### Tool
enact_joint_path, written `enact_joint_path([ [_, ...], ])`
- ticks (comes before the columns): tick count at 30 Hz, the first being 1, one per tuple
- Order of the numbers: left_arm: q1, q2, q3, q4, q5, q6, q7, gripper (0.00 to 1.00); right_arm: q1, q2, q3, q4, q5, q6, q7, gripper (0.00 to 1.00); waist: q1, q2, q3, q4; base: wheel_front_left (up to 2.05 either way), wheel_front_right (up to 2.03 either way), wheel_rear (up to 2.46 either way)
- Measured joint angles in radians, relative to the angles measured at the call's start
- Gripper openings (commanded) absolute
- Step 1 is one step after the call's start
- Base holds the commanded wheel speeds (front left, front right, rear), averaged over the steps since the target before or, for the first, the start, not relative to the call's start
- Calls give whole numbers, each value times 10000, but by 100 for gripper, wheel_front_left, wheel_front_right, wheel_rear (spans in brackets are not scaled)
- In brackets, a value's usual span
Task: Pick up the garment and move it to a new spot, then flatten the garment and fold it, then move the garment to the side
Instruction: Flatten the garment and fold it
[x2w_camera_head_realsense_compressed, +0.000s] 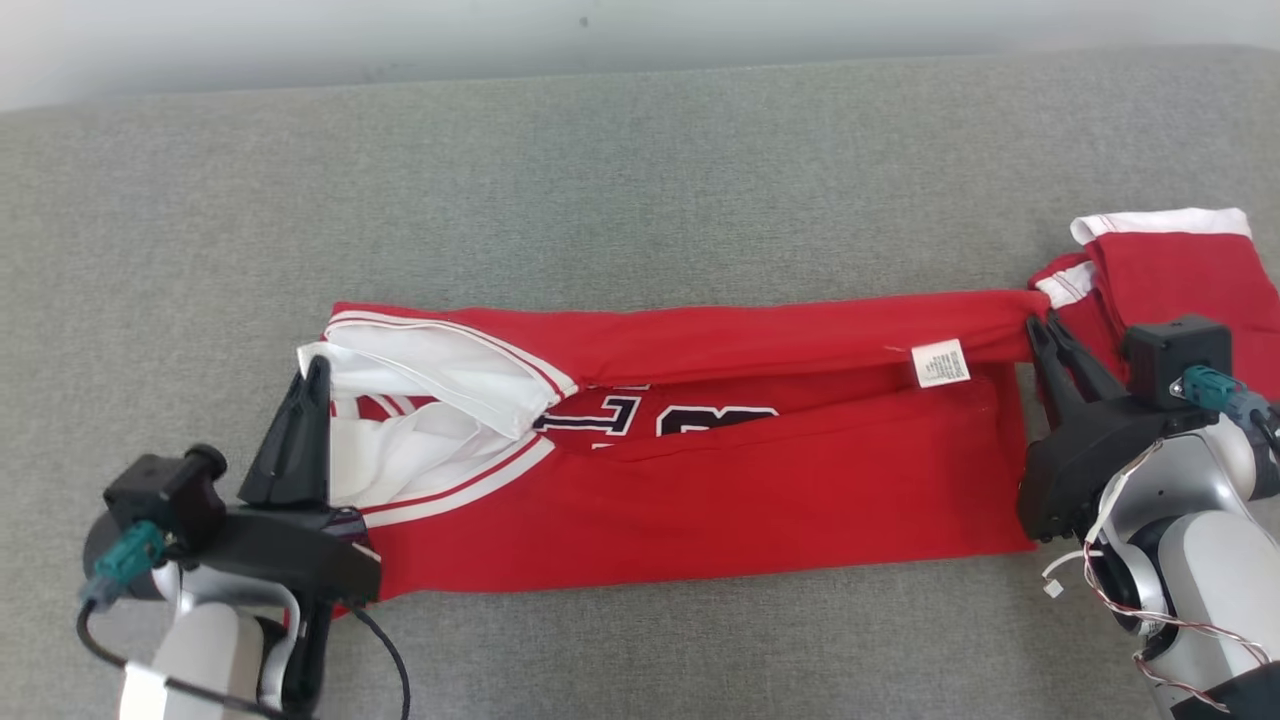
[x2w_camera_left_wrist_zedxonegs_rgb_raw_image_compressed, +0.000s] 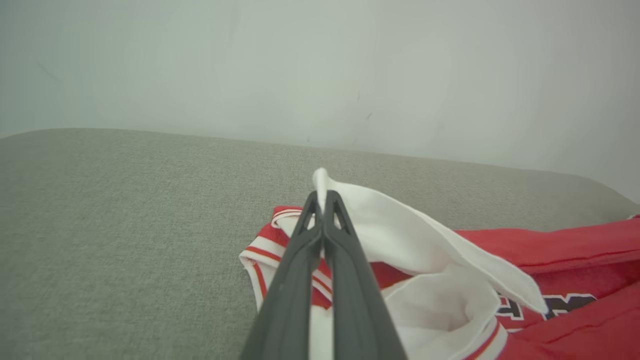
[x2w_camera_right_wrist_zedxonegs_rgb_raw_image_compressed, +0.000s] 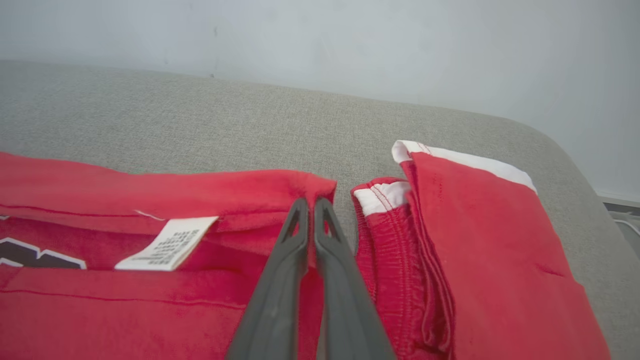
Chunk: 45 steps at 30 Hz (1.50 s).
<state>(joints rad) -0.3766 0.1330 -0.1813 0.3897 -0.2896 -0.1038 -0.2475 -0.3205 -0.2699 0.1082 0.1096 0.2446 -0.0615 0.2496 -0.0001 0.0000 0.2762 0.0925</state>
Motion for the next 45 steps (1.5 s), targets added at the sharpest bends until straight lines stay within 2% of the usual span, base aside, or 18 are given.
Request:
enact_joint_path([
  [9, 1080, -188, 207, -1220, -420, 238, -15, 0, -37, -6, 46, 341, -13, -4, 104, 0, 1, -1, -50, 190, 0, 0, 0],
  [17, 1706, -355, 67, -2109, -560, 245, 94, 0, -41, -65, 54, 608, -117, -48, 178, 0, 1, 0, -89, 317, 0, 0, 0],
  [36, 2838, -414, -71, -3158, -989, 525, 978, 0, 200, 15, 161, 1039, -178, -150, 324, 0, 1, 0, -88, 362, 0, 0, 0],
  [37, 2879, -418, -69, -3196, -997, 548, 1034, 0, 240, 25, 159, 1057, -178, -165, 330, 6, 1, 0, -86, 371, 0, 0, 0],
  [38, 2906, -418, -71, -3219, -997, 598, 1078, 0, 267, 40, 163, 1070, -178, -178, 337, 19, 1, 0, -83, 380, 0, 0, 0],
  [39, 2909, -422, -63, -3243, -997, 600, 1118, 0, 288, 46, 165, 1070, -178, -178, 364, 41, 1, 0, -80, 389, 0, 0, 0],
  [40, 2909, -420, -58, -3266, -997, 627, 1172, 0, 293, 61, 163, 1070, -174, -178, 378, 100, 1, 0, -75, 399, 0, 0, 0],
  [41, 2908, -416, -56, -3269, -995, 698, 1250, 2, 295, 86, 163, 1070, -173, -178, 408, 100, 1, 0, -70, 408, 0, 0, 0],
  [42, 2910, -407, -48, -3267, -993, 704, 1308, 13, 310, 113, 167, 1072, -167, -178, 412, 100, 1, 0, -65, 416, 0, 0, 0],
  [43, 2910, -399, -40, -3267, -993, 748, 1363, 35, 338, 134, 167, 1076, -161, -178, 414, 100, 1, 0, -61, 421, 0, 0, 0],
  [44, 2917, -362, -73, -3258, -984, 771, 1482, 52, 387, 134, 165, 1076, -161, -178, 418, 100, 2, 0, -60, 423, 0, 0, 0],
  [45, 2941, -343, -90, -3254, -980, 773, 1570, 73, 447, 132, 150, 1081, -161, -182, 418, 100, 2, 0, -60, 424, 0, 0, 0],
])
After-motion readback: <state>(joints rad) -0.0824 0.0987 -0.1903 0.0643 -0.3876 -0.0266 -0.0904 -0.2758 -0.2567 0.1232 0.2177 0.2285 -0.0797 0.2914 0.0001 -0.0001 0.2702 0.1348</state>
